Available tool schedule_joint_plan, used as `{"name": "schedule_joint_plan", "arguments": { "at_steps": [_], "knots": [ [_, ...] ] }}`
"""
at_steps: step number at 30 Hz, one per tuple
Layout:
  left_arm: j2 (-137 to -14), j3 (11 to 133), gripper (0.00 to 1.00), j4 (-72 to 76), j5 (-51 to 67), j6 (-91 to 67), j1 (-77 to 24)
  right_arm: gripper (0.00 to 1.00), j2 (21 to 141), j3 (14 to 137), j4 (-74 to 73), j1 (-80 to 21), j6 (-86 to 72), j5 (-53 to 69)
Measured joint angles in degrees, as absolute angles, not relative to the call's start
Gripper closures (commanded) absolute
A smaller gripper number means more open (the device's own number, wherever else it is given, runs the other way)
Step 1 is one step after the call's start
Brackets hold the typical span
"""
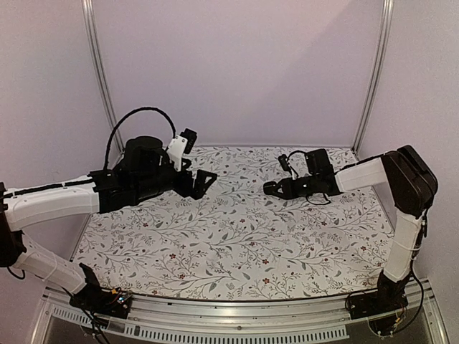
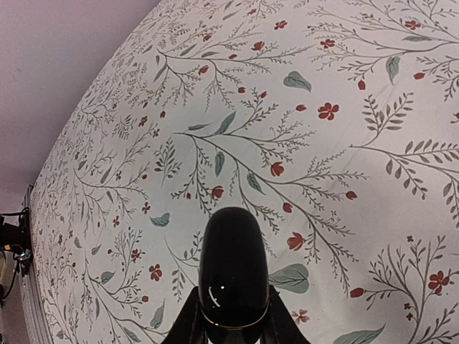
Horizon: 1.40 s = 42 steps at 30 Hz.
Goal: Insert the wireless bluetooth earbuds into the charging case
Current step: Place the charging case with the earbuds at the center of the board, then reset both arms
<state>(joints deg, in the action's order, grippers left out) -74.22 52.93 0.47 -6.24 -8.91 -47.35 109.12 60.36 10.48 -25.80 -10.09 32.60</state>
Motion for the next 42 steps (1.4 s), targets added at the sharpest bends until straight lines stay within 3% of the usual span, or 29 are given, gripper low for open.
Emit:
{"name": "schedule_joint_plan", "arguments": {
  "at_steps": [6, 12, 22, 28, 31, 42],
  "knots": [
    [-74.76, 53.36, 0.0, -1.63, -8.45, -12.51, -46.39, 0.93, 115.28, 64.69, 5.19, -24.64, -10.0, 32.42],
    [-74.76, 53.36, 0.0, -1.78, -9.32, -15.03, -44.99, 0.7, 117.78, 66.54, 2.66, -24.23, -9.45, 31.77],
    [-74.76, 53.3, 0.0, -2.72, -7.75, -18.37, -40.62, 0.42, 115.61, 66.7, -1.06, -23.64, -8.56, 25.98],
    [-75.37, 54.81, 0.0, -4.93, -5.67, -20.21, -35.24, 0.26, 108.55, 66.7, -3.68, -22.28, -7.53, 22.7],
    [-76.64, 57.65, 0.0, -6.55, -4.12, -21.21, -31.46, 0.04, 103.0, 66.46, -3.9, -21.67, -7.03, 21.37],
    [-76.97, 60.2, 0.0, -8.84, -3.79, -24.56, -19.27, 0.01, 77.34, 52.9, 4.45, -16.95, -8.45, 18.63]
  ]
}}
